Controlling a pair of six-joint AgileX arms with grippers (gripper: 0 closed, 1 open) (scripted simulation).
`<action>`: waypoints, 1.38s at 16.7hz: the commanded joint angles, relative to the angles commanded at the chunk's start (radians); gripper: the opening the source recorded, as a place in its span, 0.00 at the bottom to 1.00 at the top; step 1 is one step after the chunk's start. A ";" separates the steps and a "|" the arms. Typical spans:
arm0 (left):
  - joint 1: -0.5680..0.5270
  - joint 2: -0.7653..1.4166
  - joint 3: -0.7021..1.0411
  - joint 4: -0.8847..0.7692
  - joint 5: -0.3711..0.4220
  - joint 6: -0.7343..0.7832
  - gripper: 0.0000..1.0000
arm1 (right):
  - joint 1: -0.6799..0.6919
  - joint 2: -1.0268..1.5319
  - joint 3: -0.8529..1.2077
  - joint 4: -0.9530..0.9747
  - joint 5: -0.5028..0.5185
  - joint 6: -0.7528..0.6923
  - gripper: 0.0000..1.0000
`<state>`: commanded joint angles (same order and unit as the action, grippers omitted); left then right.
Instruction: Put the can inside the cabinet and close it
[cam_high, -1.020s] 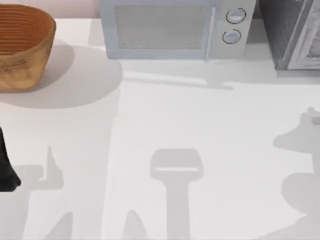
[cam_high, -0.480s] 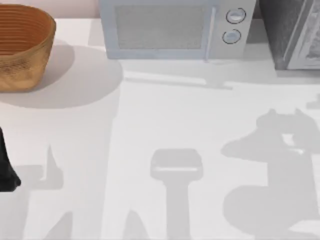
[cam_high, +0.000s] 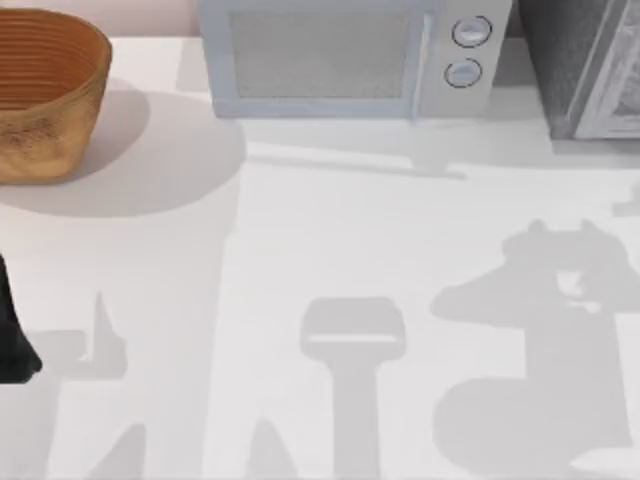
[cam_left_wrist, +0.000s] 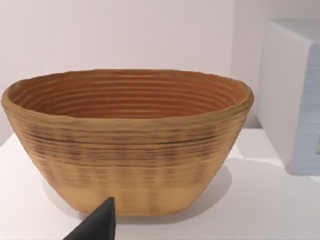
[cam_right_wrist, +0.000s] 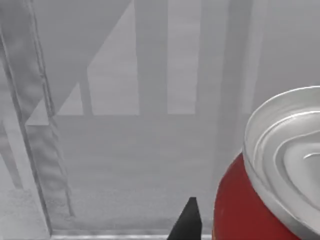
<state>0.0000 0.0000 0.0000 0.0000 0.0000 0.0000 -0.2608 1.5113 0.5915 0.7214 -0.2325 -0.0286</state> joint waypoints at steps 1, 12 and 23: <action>0.000 0.000 0.000 0.000 0.000 0.000 1.00 | 0.003 -0.020 -0.007 -0.009 0.003 0.000 0.00; 0.000 0.000 0.000 0.000 0.000 0.000 1.00 | 0.122 -0.727 -0.276 -0.338 0.108 0.013 0.00; 0.000 0.000 0.000 0.000 0.000 0.000 1.00 | 0.255 -1.482 -0.578 -0.705 0.227 0.028 0.00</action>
<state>0.0000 0.0000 0.0000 0.0000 0.0000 0.0000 -0.0058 0.0290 0.0135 0.0168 -0.0053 -0.0006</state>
